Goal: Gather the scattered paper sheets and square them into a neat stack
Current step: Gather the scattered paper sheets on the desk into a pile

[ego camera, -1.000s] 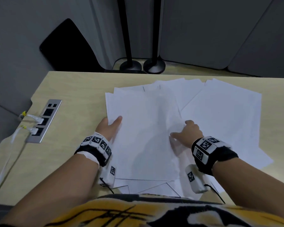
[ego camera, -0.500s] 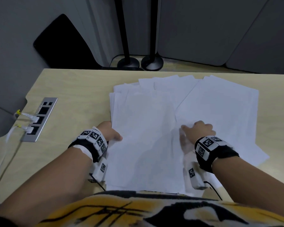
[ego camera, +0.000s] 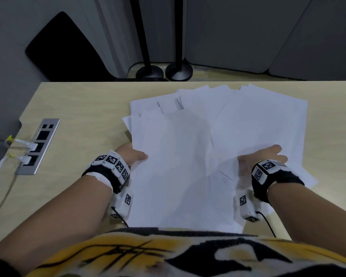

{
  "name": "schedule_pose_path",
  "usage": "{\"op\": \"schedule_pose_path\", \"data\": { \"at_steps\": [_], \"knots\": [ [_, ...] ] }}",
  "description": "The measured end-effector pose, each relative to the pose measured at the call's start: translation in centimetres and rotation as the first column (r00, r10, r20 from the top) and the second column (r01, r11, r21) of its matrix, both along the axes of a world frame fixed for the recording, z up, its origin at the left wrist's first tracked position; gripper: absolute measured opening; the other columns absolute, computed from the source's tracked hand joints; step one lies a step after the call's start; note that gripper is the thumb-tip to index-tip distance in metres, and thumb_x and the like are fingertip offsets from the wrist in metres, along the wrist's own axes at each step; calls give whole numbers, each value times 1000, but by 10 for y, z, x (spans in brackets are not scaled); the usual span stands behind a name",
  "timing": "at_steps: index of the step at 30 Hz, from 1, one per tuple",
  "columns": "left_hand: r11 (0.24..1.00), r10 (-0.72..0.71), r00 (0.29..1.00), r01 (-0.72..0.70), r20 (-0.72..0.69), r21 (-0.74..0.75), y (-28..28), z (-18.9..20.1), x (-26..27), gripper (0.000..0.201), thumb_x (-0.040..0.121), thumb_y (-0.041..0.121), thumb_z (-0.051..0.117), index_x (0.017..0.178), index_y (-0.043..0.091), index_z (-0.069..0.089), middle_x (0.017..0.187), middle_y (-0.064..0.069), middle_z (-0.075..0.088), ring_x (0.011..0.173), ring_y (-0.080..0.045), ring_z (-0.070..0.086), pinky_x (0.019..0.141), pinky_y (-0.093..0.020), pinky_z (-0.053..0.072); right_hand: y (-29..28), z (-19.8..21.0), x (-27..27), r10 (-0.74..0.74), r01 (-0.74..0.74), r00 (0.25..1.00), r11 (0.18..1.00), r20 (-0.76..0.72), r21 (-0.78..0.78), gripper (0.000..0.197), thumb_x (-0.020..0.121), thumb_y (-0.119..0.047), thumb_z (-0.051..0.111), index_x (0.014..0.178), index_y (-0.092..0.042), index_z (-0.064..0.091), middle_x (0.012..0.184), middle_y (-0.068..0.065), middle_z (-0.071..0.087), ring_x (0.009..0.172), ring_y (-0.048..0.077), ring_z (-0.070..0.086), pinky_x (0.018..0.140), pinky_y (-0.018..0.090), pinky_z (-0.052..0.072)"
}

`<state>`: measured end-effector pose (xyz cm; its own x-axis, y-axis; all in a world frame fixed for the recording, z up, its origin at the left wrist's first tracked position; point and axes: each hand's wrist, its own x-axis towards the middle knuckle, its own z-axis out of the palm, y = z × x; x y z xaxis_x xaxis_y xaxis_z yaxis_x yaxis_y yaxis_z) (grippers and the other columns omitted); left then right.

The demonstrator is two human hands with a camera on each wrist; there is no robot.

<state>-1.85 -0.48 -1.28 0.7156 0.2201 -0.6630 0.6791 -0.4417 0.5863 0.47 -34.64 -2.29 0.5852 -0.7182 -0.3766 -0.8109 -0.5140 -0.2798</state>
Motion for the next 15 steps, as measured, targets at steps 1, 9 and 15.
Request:
{"op": "schedule_pose_path", "data": {
  "at_steps": [1,9,15],
  "knots": [
    [1000,4,1000,-4,-10,27,-2,0,1,38,82,13,72,119,8,63,117,-7,67,109,-30,62,102,-44,46,-1,2,2,-11,11,1000,1000,-4,3,69,67,-13,75,122,-9,33,124,20,42,103,36,52,78,42,39],
    [979,-34,998,44,-54,197,-6,-6,5,41,85,14,68,123,3,58,122,-13,63,112,-33,59,100,-40,46,-30,-13,11,333,-343,894,939,-300,20,28,86,-29,56,114,-30,61,110,-4,63,100,22,61,102,42,37],
    [979,-2,1000,8,-31,205,-6,-7,3,34,82,11,67,114,2,61,113,-14,66,102,-33,61,84,-33,47,-21,5,14,286,-283,958,954,-19,101,28,92,-8,52,118,4,53,120,22,58,113,37,56,86,36,42]
  ]
}}
